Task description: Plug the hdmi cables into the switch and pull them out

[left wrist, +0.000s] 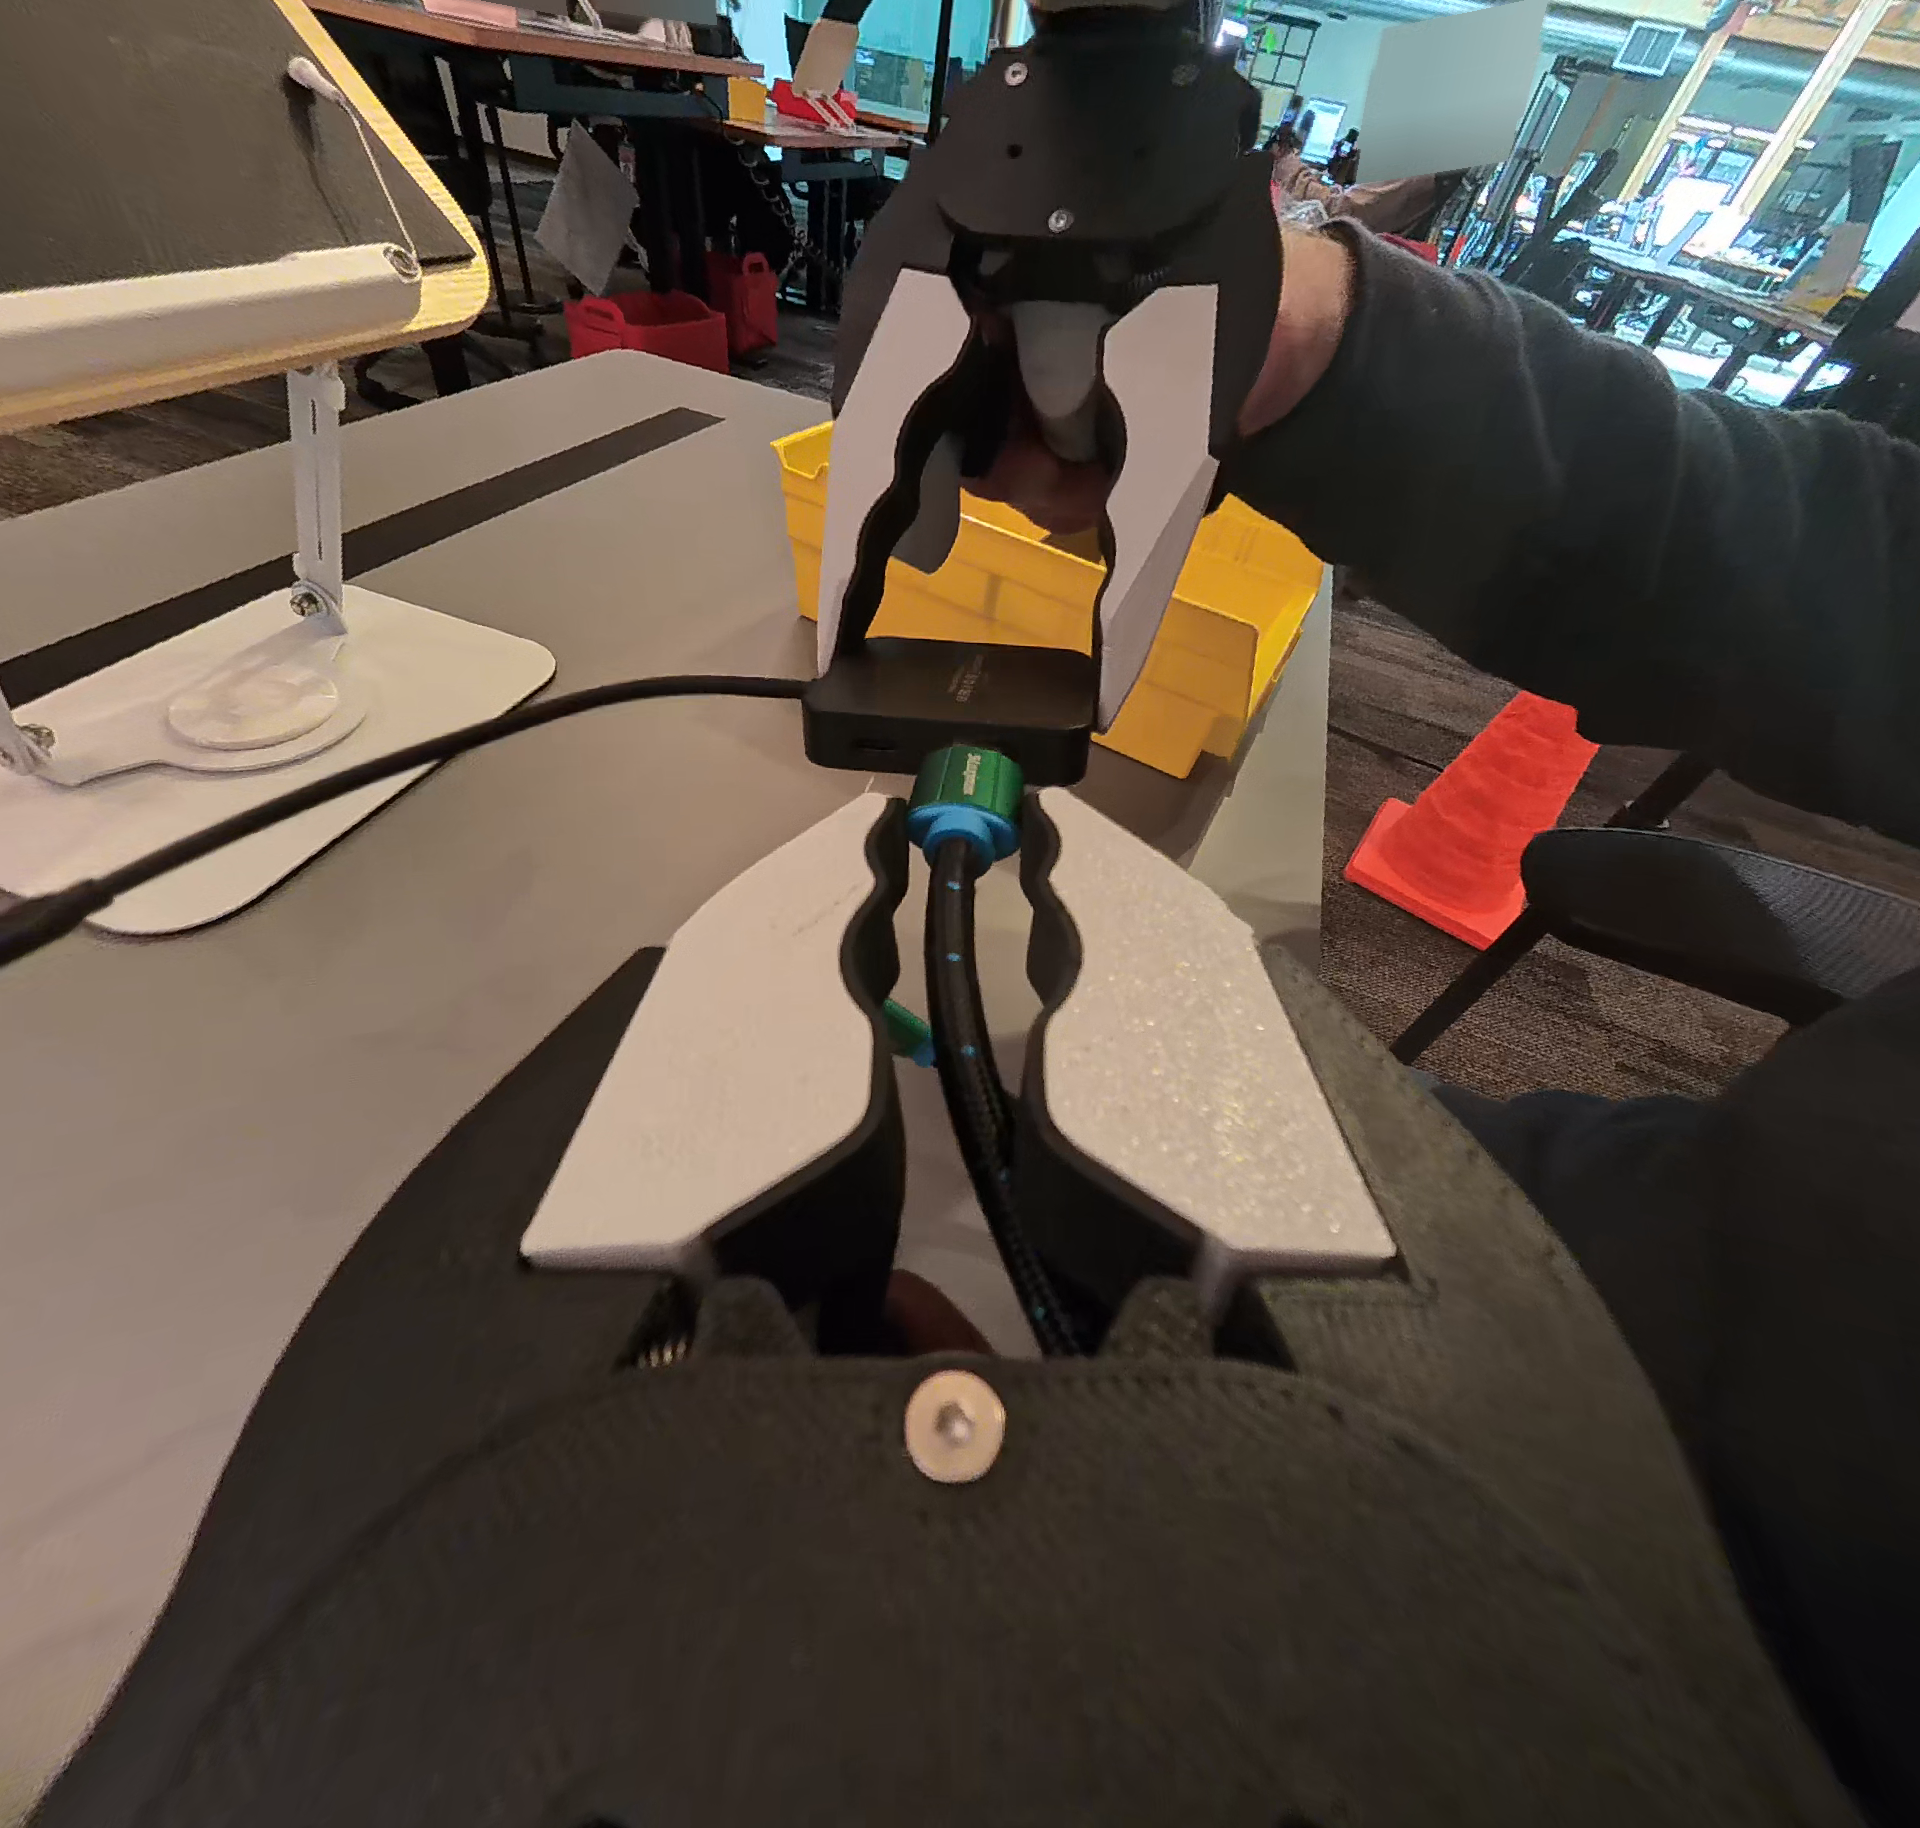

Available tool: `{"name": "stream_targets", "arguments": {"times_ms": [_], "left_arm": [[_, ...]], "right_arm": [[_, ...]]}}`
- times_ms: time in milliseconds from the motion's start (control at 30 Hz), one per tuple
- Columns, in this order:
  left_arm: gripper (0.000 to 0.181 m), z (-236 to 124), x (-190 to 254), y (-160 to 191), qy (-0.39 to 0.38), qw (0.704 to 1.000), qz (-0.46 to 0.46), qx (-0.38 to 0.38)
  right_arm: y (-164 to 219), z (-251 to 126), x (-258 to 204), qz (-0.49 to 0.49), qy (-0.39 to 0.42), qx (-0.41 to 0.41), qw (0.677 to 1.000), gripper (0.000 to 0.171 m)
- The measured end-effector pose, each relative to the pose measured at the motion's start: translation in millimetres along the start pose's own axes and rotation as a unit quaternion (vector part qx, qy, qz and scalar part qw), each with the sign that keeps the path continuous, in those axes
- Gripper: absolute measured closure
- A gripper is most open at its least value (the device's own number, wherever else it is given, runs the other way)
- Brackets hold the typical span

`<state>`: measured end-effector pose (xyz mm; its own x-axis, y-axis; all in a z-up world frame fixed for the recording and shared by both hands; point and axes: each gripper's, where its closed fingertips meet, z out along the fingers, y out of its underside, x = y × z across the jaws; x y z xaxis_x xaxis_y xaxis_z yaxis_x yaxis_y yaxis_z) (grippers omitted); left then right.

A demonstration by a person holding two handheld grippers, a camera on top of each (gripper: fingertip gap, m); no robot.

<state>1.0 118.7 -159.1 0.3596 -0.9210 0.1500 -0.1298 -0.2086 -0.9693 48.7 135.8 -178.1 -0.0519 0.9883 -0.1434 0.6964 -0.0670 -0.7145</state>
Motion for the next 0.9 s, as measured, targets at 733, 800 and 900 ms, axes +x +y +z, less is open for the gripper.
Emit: {"name": "stream_targets", "arguments": {"times_ms": [733, 800, 900], "left_arm": [[0.161, -2.0, 4.9, -6.5, 0.012, 1.000, 0.008, 0.008], [0.161, -2.7, 5.7, -8.7, 0.014, 1.000, 0.008, 0.015], [0.161, -3.7, 6.8, -11.3, 0.019, 0.999, 0.003, 0.026]], "right_arm": [[-12.9, -5.6, -3.8, -0.027, 0.027, 0.043, 0.998, 0.106], [-14.4, -6.4, -4.7, -0.028, 0.025, 0.049, 0.998, 0.106], [-17.7, -8.3, -5.5, -0.031, 0.025, 0.064, 0.997, 0.106]]}}
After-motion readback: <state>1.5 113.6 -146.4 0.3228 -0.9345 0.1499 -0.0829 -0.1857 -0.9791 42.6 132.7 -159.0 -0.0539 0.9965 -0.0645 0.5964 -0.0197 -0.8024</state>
